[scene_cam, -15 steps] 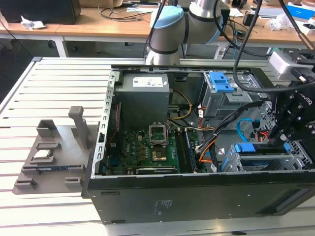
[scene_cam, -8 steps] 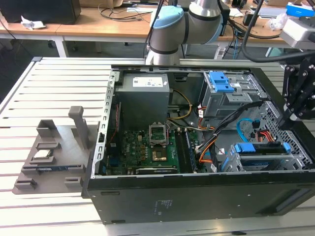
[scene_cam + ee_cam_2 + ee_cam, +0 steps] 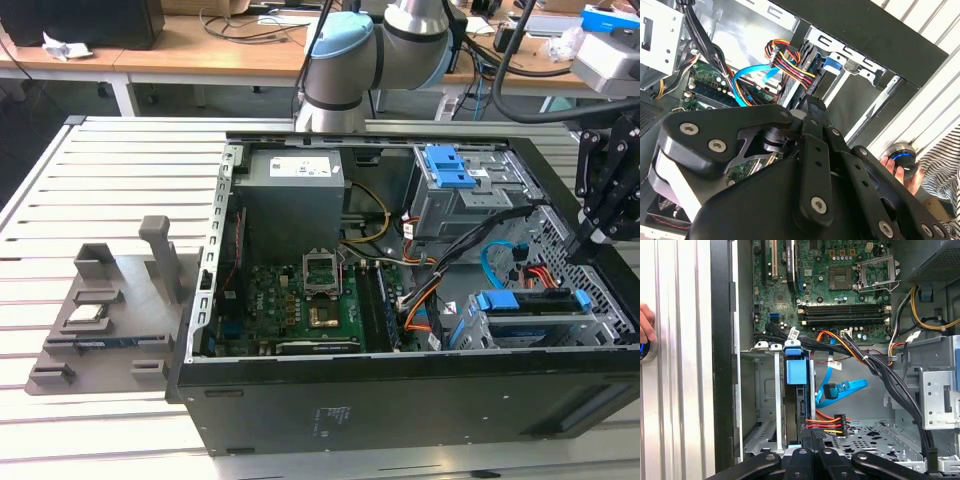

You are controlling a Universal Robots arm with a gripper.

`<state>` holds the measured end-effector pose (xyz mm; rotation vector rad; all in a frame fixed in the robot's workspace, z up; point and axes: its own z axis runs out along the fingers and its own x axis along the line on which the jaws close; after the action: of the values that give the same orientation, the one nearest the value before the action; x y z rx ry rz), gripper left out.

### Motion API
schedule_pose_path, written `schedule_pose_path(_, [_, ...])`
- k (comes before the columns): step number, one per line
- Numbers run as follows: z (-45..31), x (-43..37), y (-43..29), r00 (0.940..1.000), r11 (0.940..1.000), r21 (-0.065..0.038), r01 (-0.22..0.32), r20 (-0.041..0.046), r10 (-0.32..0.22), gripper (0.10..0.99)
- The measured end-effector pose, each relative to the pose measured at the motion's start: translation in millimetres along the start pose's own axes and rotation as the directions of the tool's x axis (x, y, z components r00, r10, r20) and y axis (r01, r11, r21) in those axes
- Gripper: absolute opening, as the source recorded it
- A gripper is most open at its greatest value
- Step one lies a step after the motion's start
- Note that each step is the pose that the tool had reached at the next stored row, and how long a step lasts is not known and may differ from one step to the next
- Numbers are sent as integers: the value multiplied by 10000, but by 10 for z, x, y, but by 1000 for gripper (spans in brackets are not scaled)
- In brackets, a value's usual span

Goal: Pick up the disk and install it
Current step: 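Insert the first disk wire, then insert the second disk wire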

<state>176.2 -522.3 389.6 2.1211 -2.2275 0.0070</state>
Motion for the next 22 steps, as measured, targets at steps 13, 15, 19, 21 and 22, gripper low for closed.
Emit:
schedule_pose_path(13, [-6, -5, 5, 10000, 10000, 1, 0, -6, 0, 361])
schedule_pose_path(15, [6, -19, 37, 10000, 10000, 0, 0, -2, 0, 361])
schedule_pose_path(19, [40, -61, 148, 10000, 10000, 0, 0, -1, 0, 361])
schedule_pose_path(21, [73, -120, 253, 10000, 10000, 0, 0, -2, 0, 361])
schedule_pose_path(22, [87, -146, 291, 10000, 10000, 0, 0, -1, 0, 361])
